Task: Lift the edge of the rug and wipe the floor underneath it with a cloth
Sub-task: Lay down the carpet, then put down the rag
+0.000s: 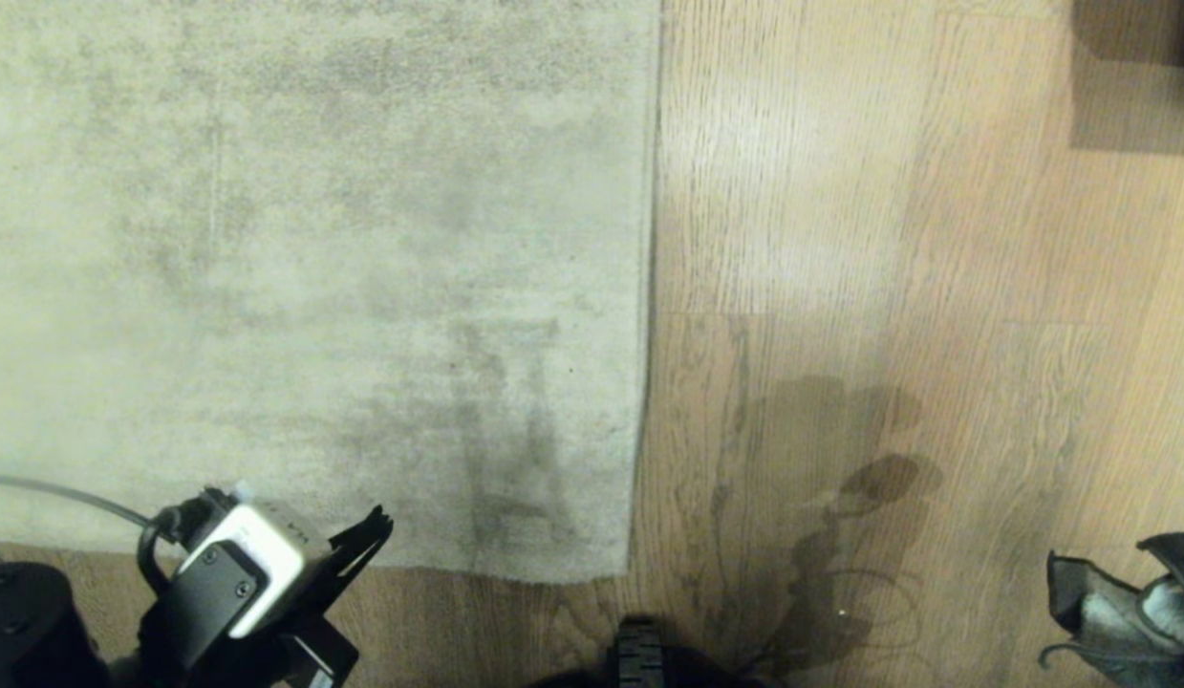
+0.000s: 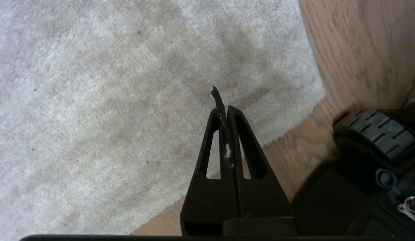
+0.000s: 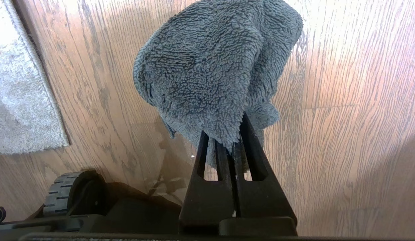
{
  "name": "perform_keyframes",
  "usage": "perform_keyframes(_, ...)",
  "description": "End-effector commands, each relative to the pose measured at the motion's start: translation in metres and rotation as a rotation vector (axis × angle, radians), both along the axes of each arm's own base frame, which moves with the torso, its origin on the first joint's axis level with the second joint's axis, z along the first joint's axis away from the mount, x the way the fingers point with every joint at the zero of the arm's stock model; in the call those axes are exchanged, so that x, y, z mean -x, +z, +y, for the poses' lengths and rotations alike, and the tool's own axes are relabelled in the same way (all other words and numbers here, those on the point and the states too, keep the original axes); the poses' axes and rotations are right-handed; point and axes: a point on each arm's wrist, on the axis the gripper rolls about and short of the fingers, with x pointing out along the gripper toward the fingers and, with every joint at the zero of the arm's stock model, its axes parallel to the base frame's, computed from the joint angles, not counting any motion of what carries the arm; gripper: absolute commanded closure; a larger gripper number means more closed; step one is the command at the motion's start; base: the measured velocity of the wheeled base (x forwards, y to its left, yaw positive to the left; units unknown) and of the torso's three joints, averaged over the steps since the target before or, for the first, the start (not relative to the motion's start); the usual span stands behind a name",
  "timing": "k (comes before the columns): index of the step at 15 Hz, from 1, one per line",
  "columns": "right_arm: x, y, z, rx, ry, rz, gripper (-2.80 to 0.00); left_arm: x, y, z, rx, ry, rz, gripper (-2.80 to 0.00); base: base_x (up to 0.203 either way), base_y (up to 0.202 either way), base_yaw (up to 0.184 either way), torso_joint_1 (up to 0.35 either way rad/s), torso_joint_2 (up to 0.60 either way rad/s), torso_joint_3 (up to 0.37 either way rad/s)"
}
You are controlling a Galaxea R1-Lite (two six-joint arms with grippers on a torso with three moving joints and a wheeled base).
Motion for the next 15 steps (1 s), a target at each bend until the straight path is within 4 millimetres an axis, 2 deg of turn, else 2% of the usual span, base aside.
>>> perform_keyframes(1,0.000,0.000,0.000,-0.001,0.001,0.002,0.00,0.006,0.000,0.005,0.011,-0.014,-0.011,0.00,0.000,0.000,0.000,0.000,0.00,0.000)
perform_keyframes(5,0.000,0.000,0.000,-0.001,0.001,0.001,0.00,0.017,0.002,0.020,0.059,-0.027,-0.023,0.00,0.000,0.000,0.000,0.000,0.00,0.000)
perform_keyframes(9,0.000,0.000,0.000,-0.001,0.000,0.002,0.00,0.026,-0.001,0.044,0.061,0.012,0.020,0.00,0.000,0.000,0.000,0.000,0.00,0.000)
perform_keyframes(13,0.000,0.000,0.000,-0.001,-0.001,0.002,0.00,0.030,-0.005,0.049,0.055,-0.002,0.062,0.00,0.000,0.000,0.000,0.000,0.00,0.000)
perform_keyframes(15,0.000,0.000,0.000,-0.001,0.000,0.002,0.00,0.039,-0.006,0.053,0.057,0.002,0.070,0.00,0.000,0.000,0.000,0.000,0.00,0.000)
